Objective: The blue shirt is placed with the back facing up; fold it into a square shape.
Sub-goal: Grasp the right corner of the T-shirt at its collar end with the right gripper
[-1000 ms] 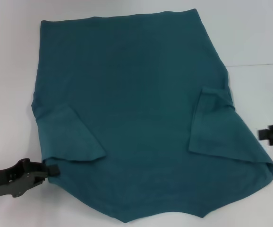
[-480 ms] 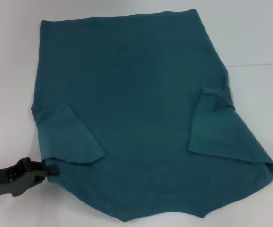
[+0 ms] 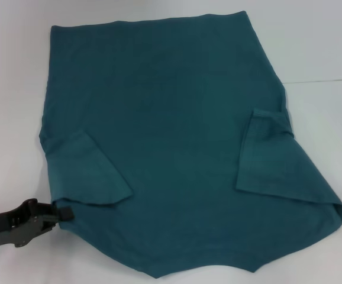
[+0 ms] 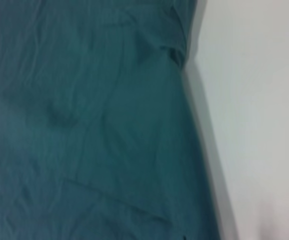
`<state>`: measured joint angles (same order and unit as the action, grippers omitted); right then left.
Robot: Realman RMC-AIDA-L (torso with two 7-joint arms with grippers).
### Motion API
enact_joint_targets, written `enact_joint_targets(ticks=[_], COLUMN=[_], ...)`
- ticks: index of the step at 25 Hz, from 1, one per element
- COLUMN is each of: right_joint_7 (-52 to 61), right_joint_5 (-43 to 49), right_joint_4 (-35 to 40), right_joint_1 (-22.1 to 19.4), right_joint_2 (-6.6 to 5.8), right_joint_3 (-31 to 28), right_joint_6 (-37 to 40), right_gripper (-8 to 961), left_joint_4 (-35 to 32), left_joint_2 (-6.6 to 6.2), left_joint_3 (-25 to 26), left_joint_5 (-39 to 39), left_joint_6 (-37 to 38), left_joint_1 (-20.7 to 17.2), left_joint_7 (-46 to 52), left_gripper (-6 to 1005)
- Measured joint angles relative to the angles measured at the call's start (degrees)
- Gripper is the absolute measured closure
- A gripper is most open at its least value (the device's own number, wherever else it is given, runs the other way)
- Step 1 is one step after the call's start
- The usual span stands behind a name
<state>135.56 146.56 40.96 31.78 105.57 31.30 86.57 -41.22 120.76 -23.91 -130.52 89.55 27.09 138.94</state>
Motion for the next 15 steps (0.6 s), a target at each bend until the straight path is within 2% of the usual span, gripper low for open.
enact_joint_targets(ticks=[7, 15], right_joint_7=[0.0, 0.8], right_joint_5=[1.6, 1.6], right_joint_4=[0.0, -0.9], right_joint_1=[1.0, 2.3], right_joint_2=[1.11, 1.48], right_joint_3=[0.6, 2.8], right_joint_6=[-0.8, -1.7], right_gripper=[403, 404], left_joint_4=[0.0, 0.0], left_joint_2=[0.09, 0.09], left_joint_3=[-0.1, -0.1], left_joint_5=[-0.1, -0.1], left_joint_6=[-0.4, -0.6], left_joint_1=[-0.1, -0.1], left_joint_7=[0.2, 0.2], left_gripper=[971, 970])
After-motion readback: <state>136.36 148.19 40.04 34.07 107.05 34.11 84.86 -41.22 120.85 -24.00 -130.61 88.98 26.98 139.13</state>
